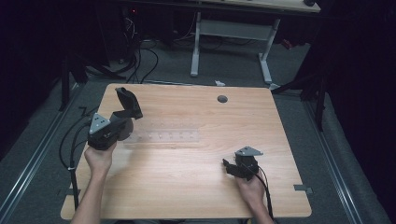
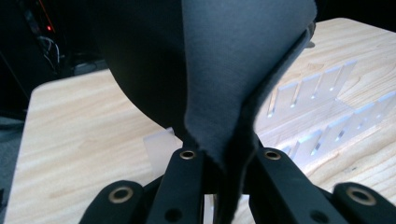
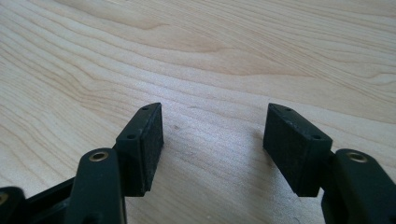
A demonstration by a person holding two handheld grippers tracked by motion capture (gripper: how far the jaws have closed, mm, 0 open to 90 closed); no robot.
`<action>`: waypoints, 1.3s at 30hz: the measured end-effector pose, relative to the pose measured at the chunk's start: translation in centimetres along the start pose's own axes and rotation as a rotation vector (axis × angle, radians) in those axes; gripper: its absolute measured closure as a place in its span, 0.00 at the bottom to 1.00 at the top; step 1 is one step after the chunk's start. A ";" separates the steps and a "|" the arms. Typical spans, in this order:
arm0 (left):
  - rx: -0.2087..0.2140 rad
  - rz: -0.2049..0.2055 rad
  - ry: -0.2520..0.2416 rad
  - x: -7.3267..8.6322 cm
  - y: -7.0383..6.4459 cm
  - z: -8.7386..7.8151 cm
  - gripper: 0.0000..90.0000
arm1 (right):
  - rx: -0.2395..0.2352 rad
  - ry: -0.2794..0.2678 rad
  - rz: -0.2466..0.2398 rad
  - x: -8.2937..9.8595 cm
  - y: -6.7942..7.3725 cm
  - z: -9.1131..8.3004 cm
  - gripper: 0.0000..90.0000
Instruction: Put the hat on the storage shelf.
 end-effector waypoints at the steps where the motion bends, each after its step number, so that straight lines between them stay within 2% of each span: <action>1: -0.004 -0.004 0.008 0.3 0.2 0.0 0.95 | 0.000 0.000 0.000 0.0 0.0 0.0 0.42; 3: -0.014 0.004 0.024 0.9 0.4 0.1 0.95 | 0.000 0.000 0.000 0.0 0.0 0.0 0.42; 12: -0.023 -0.028 0.045 1.2 0.8 -0.3 0.94 | 0.001 -0.001 0.002 0.0 0.0 0.0 0.42; 16: -0.030 -0.045 0.061 1.3 1.1 -0.4 0.88 | 0.001 -0.001 0.002 0.0 0.0 0.0 0.42; 18: -0.035 -0.053 0.072 1.4 1.2 -0.5 0.82 | 0.001 0.000 0.002 0.0 0.0 0.0 0.42; 19: -0.047 -0.059 0.086 1.4 1.4 -0.6 0.71 | 0.001 -0.001 0.002 0.0 0.0 0.0 0.42; 21: -0.050 -0.064 0.091 1.4 1.4 -0.6 0.61 | 0.001 -0.001 0.002 0.0 0.0 0.0 0.42; 24: -0.055 -0.068 0.095 1.2 1.4 -0.9 0.51 | 0.001 0.000 0.002 0.0 0.0 0.0 0.42; 27: -0.062 -0.073 0.101 1.1 1.4 -1.2 0.48 | 0.001 -0.001 0.002 0.0 0.0 0.0 0.42; 32: -0.072 -0.104 0.099 1.0 2.0 -2.0 0.45 | 0.001 0.000 0.001 0.0 0.0 0.0 0.42; 35: -0.082 -0.090 0.113 1.4 2.3 -2.5 0.44 | 0.001 -0.001 0.002 0.0 0.0 0.0 0.42; 39: -0.078 -0.110 0.108 1.4 2.5 -3.5 0.44 | 0.001 0.000 0.002 0.0 0.0 0.0 0.42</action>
Point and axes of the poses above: each handheld gripper's, and its own axes: z roughly forward along the jaws, x roughly out of its underside, y roughly to its left, the point moved 7 cm from there along z, roughly forward along the jaws, and after that the axes turned 13 degrees about -x, right-handed, at the moved point
